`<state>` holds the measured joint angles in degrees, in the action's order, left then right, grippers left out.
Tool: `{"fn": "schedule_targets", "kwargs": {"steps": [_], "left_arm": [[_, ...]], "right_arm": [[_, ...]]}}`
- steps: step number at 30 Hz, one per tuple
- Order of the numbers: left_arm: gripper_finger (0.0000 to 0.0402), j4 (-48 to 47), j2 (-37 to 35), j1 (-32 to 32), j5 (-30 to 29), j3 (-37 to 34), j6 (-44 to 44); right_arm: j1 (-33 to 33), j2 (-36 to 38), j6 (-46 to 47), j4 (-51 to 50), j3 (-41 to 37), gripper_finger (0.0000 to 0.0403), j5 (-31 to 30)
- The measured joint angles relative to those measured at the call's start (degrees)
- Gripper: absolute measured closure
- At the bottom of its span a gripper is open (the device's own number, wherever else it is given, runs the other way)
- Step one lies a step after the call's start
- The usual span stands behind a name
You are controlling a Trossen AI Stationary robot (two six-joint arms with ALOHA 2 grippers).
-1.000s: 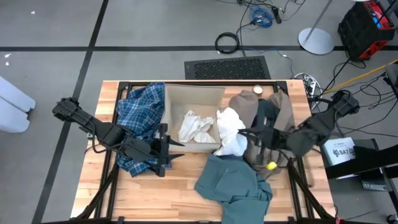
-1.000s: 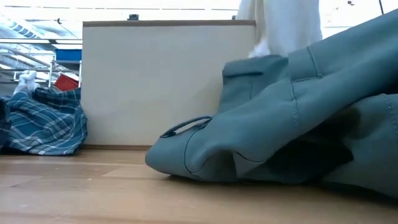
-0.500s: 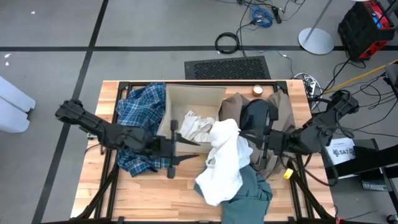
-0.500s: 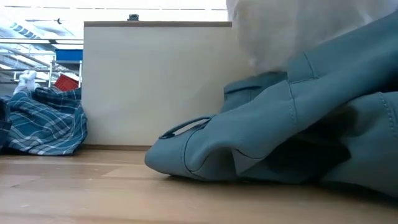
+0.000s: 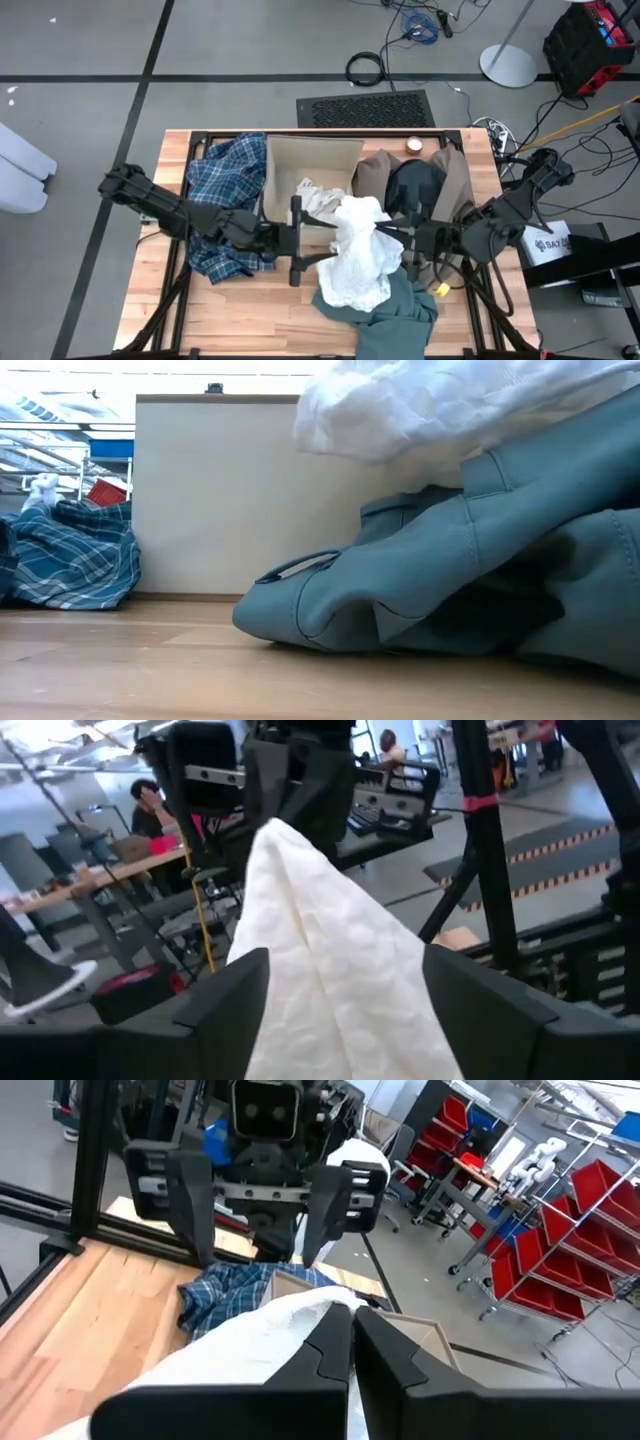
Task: Sort clothes
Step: Put the white dress into the laundry organizer
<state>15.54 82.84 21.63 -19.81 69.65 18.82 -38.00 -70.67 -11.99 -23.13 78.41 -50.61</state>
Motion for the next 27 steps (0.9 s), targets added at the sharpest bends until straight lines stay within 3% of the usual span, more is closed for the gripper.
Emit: {"fn": "schedule_targets", "kwargs": {"steps": [7, 11, 15, 21, 27], "left_arm": [[0.0076, 4.68, 4.63, -4.32, 2.52, 0.04, -9.60], [0.0075, 9.02, 7.72, -6.23, 3.39, -0.02, -9.66], [0.0075, 10.14, 8.94, -7.53, 9.64, 0.04, -13.12], [0.0075, 11.35, 11.77, -8.90, 13.92, 1.54, -18.34], [0.0080, 10.86, 15.00, -9.18, 17.45, 5.10, -16.39]], "right_arm": [[0.85, 0.00, 0.48, -0.49, 0.00, 0.0403, 0.83], [1.66, 0.00, 1.57, -0.45, 0.00, 0.0403, 4.15], [1.66, 0.00, 2.36, -1.02, -0.02, 0.0403, 4.23], [2.18, -0.22, 1.55, -1.12, -0.04, 0.0403, 4.46], [2.73, -0.79, 1.49, -1.45, -0.04, 0.0403, 7.35]]}}
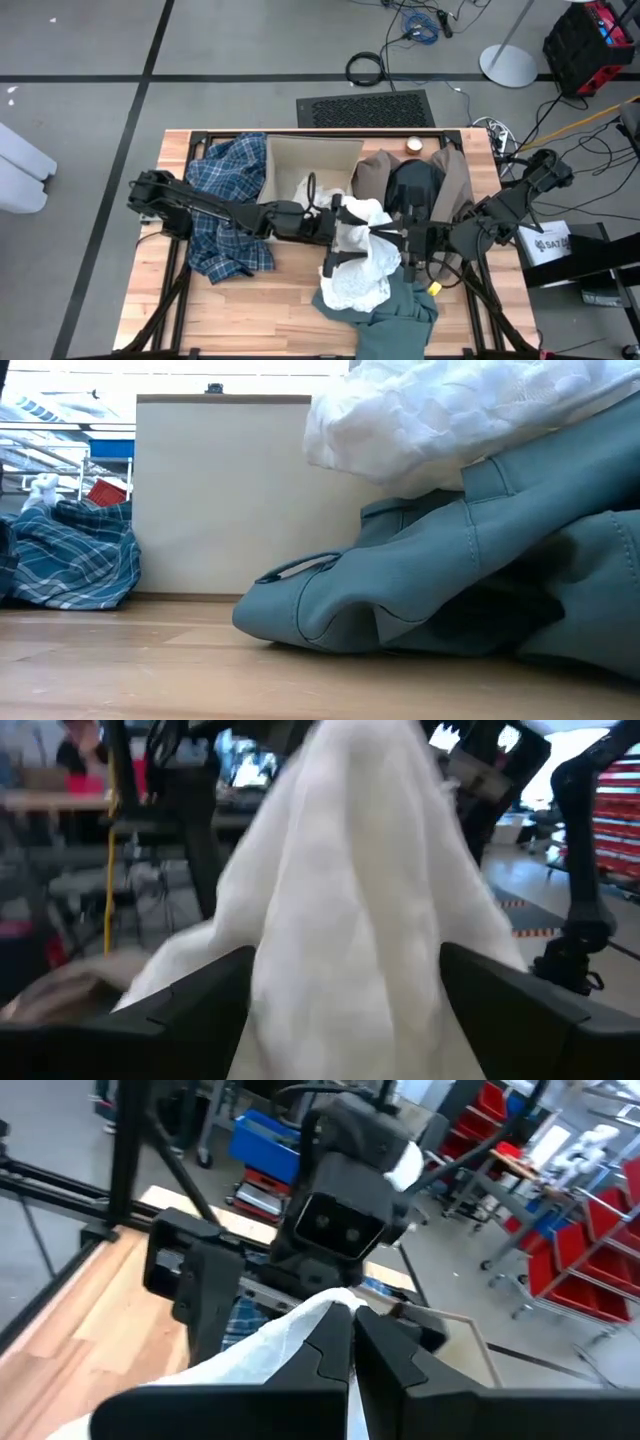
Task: Sort clothes
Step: Put the white dress into the laundry organizer
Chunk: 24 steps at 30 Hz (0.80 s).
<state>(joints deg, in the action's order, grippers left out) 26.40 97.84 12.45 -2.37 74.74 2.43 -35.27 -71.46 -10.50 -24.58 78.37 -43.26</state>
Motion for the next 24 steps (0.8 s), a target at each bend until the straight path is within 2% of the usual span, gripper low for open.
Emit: {"fn": "schedule_targets", "kwargs": {"steps": [2, 5, 9, 12, 13, 18, 24], "left_arm": [[0.0097, -0.44, 0.07, 0.35, -0.01, 0.52, 2.97], [0.0150, -0.59, 0.09, 0.91, -2.15, 0.92, 6.57], [0.0269, -0.53, 0.09, 1.83, -8.24, 1.84, 11.87], [0.0368, -0.49, 0.09, 2.31, -9.56, 2.16, 15.27], [0.0381, -0.46, 0.09, 2.32, -9.59, 2.16, 15.77], [0.0382, -0.45, 0.09, 2.69, -11.87, 2.16, 16.05], [0.0388, -0.60, -1.08, 2.93, -13.22, 2.16, 16.44]], "right_arm": [[-0.02, 0.00, 0.34, -0.01, 0.00, 0.0403, 0.26], [-0.02, 0.02, 0.39, -0.02, 0.00, 0.0403, 0.16], [-0.04, 0.06, -0.63, 0.00, 0.00, 0.0403, 0.10], [-0.04, 0.04, -0.25, -0.17, 0.00, 0.0402, 0.13], [-0.05, 0.07, -0.24, -0.40, 0.00, 0.0399, 0.11], [-1.18, 0.52, 0.42, -2.16, 0.00, 0.0359, -0.86], [-6.47, 2.90, 8.53, -13.48, 2.81, 0.0287, -8.88]]}}
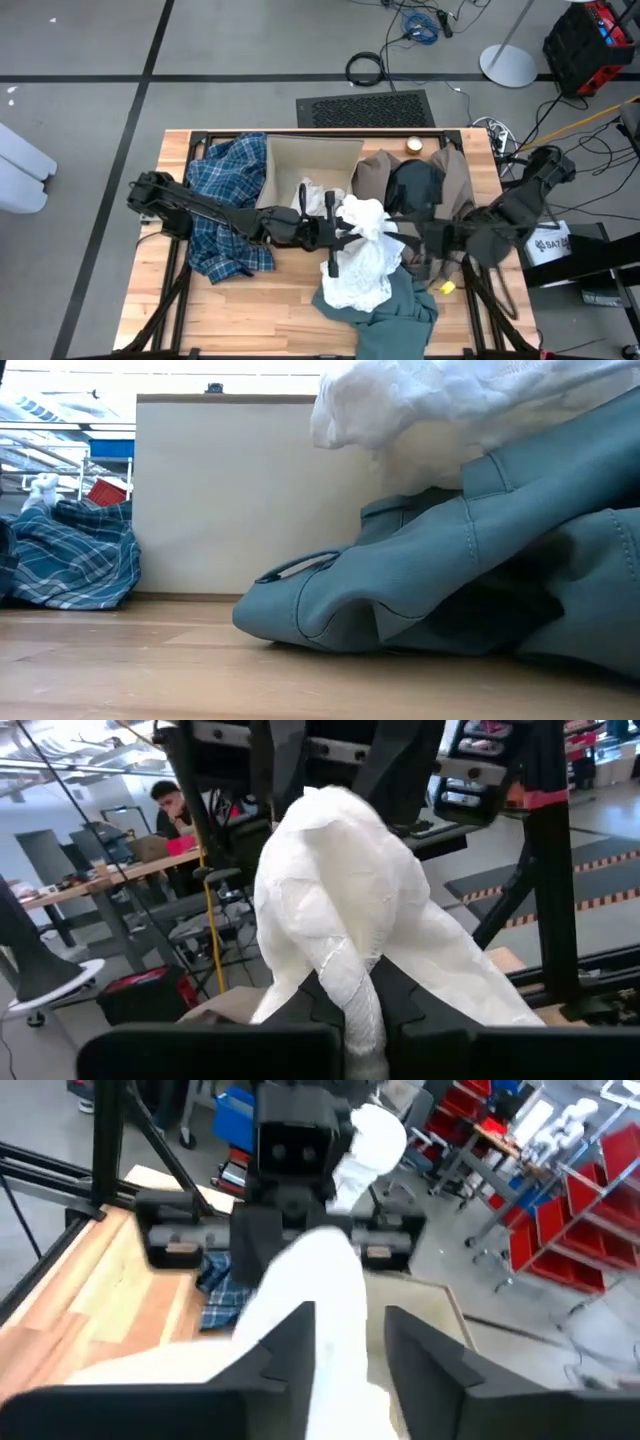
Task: Sort clothes
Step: Put the white dress into the laundry organizer
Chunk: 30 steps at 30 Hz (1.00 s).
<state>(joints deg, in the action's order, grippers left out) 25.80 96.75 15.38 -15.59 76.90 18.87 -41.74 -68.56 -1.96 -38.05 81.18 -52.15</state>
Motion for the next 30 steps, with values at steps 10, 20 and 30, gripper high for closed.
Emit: {"fn": "schedule_targets", "kwargs": {"steps": [10, 20, 30], "left_arm": [[0.0389, 1.20, -7.70, 1.61, 0.30, 3.89, 2.83], [0.0384, -1.38, -10.78, -1.39, -5.68, 17.77, 21.15], [0.0382, -8.49, -10.80, -11.94, -7.13, 31.37, 25.03]], "right_arm": [[-4.79, 2.55, 20.78, -12.74, 0.73, 0.0257, -0.50], [-5.24, -0.48, 34.98, -26.44, 0.58, 0.0261, -0.26], [-5.35, -1.59, 35.78, -27.69, -3.47, 0.0261, -0.85]]}}
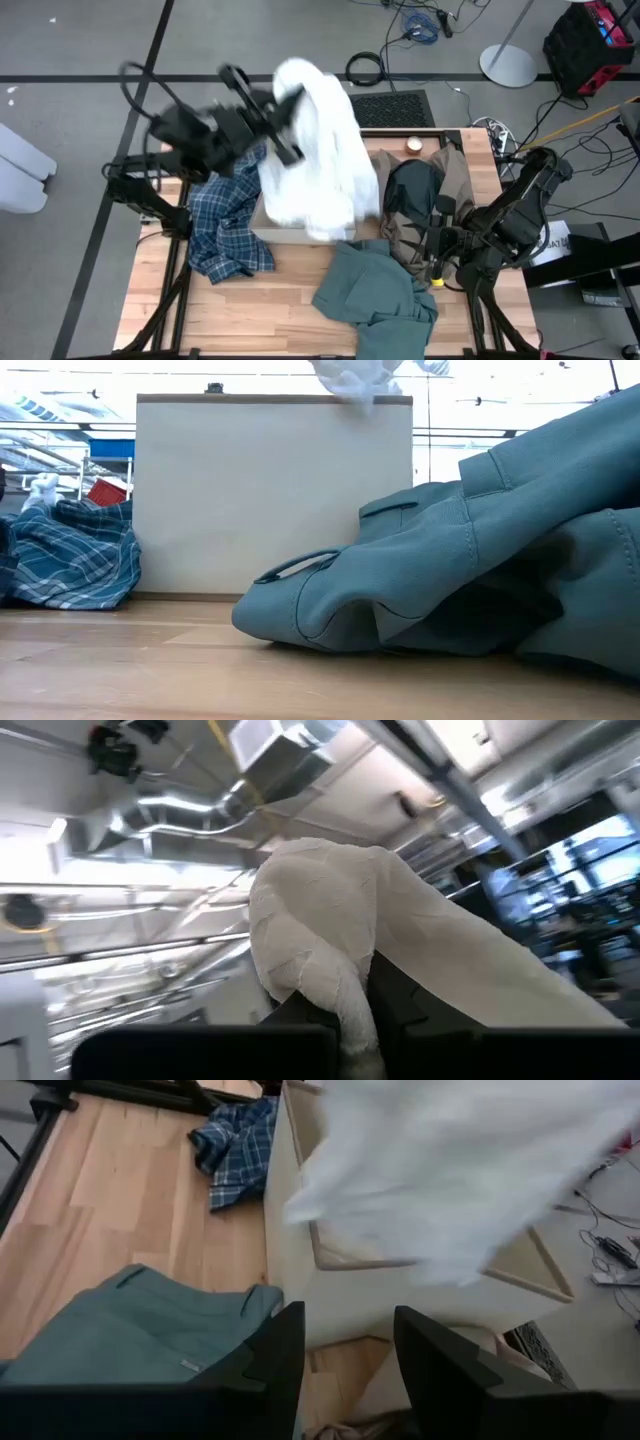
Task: Sort clothes
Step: Put the white dress into the laundry organizer
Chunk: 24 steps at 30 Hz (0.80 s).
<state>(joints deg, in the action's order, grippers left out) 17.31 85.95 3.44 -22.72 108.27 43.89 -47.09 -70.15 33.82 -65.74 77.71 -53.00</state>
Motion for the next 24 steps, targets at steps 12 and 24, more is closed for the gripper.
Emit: {"fn": "schedule_targets", "kwargs": {"steps": [12, 24], "left_arm": [[0.0381, -23.47, 0.09, -11.38, -1.89, 2.66, -11.16], [0.0386, -25.17, -1.81, -5.83, 1.75, 2.64, -12.04]], "right_arm": [[0.00, 0.42, -0.41, -1.07, 0.00, 0.0261, 0.01], [0.00, 0.42, -0.05, -3.58, 0.00, 0.0261, 0.03]]}}
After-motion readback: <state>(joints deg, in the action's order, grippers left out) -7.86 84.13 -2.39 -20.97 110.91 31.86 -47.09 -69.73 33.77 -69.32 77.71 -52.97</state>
